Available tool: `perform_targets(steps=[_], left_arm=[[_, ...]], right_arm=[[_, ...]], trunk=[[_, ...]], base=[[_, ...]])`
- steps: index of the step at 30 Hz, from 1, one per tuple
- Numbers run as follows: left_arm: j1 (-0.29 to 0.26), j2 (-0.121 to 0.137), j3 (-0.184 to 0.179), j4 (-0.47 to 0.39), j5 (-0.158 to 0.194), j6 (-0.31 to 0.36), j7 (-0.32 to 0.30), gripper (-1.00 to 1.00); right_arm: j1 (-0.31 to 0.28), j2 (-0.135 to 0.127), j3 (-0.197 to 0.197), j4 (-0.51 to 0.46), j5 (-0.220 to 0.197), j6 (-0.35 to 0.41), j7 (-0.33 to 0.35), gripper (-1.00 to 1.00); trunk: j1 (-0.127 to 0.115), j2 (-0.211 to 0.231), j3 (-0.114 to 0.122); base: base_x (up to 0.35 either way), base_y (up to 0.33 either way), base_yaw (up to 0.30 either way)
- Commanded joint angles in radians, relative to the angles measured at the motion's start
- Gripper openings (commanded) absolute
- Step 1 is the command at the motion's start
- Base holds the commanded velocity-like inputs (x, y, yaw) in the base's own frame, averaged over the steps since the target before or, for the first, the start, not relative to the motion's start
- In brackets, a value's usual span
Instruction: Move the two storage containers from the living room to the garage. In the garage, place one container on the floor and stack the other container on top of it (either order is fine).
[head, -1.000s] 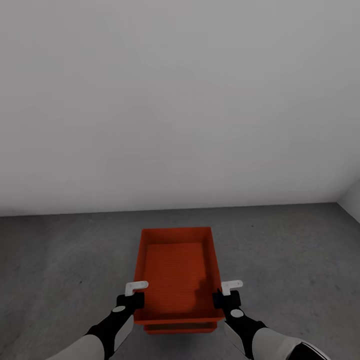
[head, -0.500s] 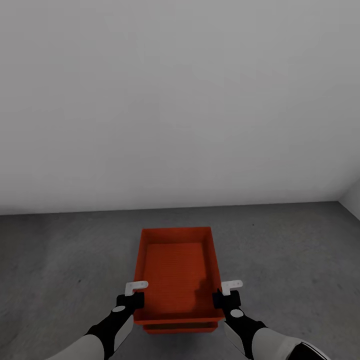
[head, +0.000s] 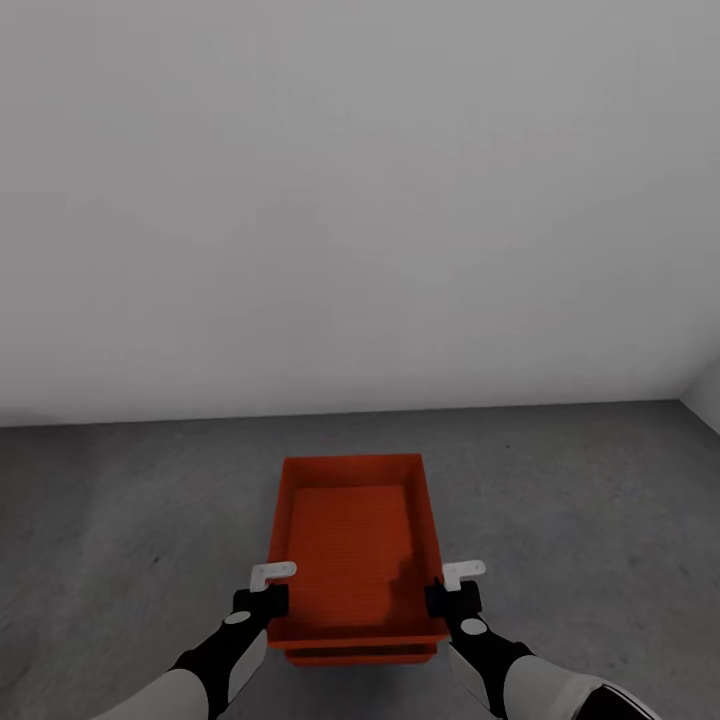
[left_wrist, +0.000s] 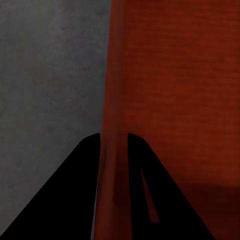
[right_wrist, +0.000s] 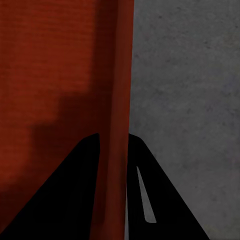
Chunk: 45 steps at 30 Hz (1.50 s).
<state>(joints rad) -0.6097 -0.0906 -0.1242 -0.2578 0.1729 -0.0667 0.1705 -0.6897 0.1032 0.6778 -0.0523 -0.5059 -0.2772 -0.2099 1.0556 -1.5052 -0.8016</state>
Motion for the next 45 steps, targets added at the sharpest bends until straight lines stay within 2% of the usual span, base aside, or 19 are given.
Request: perform_targets(steps=[1,7,23,32,45], left_arm=[[0.0,0.0,-0.012,-0.001,-0.006,-0.05,0.03,-1.0],[-0.001,0.0,-0.012,-0.001,-0.006,-0.05,0.03,-1.0],[-0.001,0.001,-0.013,-0.003,-0.006,-0.051,0.03,-1.0],[-0.001,0.0,-0.012,-0.002,-0.006,-0.051,0.03,-1.0],[-0.001,0.002,-0.014,-0.003,-0.006,-0.051,0.03,-1.0]], right_arm=[[-0.001,0.001,-0.072,-0.002,0.0,0.004,0.0,-1.0],[-0.001,0.001,-0.072,-0.001,0.0,0.005,0.0,-1.0],[-0.001,0.001,-0.072,-0.001,0.0,0.004,0.0,-1.0],[-0.001,0.002,-0.072,-0.001,0.0,0.004,0.0,-1.0],[-0.001,0.001,-0.072,-0.002,0.0,0.004,0.0,-1.0]], trunk=[[0.004,-0.008,-0.004],[0.027,-0.05,-0.023],[0.027,-0.05,-0.023],[0.027,-0.05,-0.023],[0.027,-0.05,-0.023]], base=[[0.0,0.0,0.0],[0.0,0.0,0.0],[-0.005,0.0,0.0],[-0.201,0.0,0.0],[0.03,0.0,0.0]])
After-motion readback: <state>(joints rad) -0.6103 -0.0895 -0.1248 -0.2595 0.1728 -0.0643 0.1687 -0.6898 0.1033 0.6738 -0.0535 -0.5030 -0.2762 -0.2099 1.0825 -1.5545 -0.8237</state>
